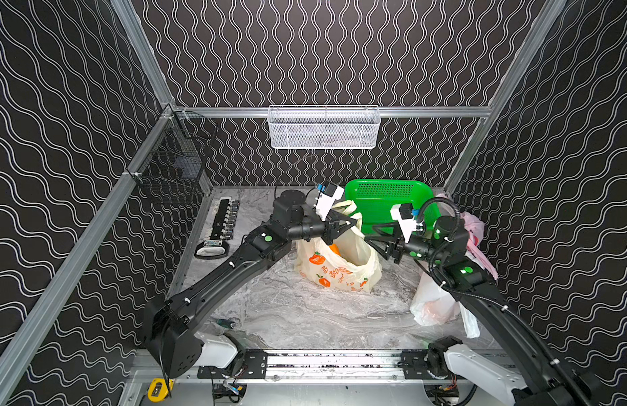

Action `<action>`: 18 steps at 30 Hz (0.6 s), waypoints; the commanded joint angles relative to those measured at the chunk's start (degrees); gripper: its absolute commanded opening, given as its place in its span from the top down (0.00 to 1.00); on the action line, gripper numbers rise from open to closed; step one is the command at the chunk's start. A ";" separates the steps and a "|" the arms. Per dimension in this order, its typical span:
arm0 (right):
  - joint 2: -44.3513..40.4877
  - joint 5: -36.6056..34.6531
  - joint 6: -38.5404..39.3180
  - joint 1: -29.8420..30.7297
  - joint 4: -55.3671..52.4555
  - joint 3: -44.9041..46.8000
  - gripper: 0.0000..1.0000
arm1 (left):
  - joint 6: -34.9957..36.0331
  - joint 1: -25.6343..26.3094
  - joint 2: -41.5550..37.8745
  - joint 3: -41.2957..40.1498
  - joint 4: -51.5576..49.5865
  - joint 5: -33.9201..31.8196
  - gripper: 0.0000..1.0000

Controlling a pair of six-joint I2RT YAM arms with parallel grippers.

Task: Place the oranges into plastic bags & tie knots
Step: Tie the plastic bag at the center of the board.

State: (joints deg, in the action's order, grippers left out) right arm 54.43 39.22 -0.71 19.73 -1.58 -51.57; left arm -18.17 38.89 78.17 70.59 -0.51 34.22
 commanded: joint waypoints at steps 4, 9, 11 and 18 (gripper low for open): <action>2.17 -10.21 -9.76 0.04 -10.08 -9.50 0.00 | 9.27 -0.06 -3.81 -5.92 0.82 3.76 1.00; 10.75 -4.45 -13.45 0.01 -21.10 -20.07 0.01 | 10.99 -0.14 -4.87 -6.86 0.13 1.09 1.00; 13.48 -1.23 -14.29 0.13 -22.94 -22.90 0.01 | 11.16 -0.21 -4.54 -6.69 -0.33 0.26 1.00; 21.00 -1.43 -14.60 1.58 -27.94 -29.74 0.16 | 11.26 -0.22 -4.61 -6.95 -0.43 -1.06 1.00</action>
State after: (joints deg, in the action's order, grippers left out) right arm 73.87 36.77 -14.37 20.95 -25.93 -79.66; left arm -7.60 38.79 73.71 63.70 -1.41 33.78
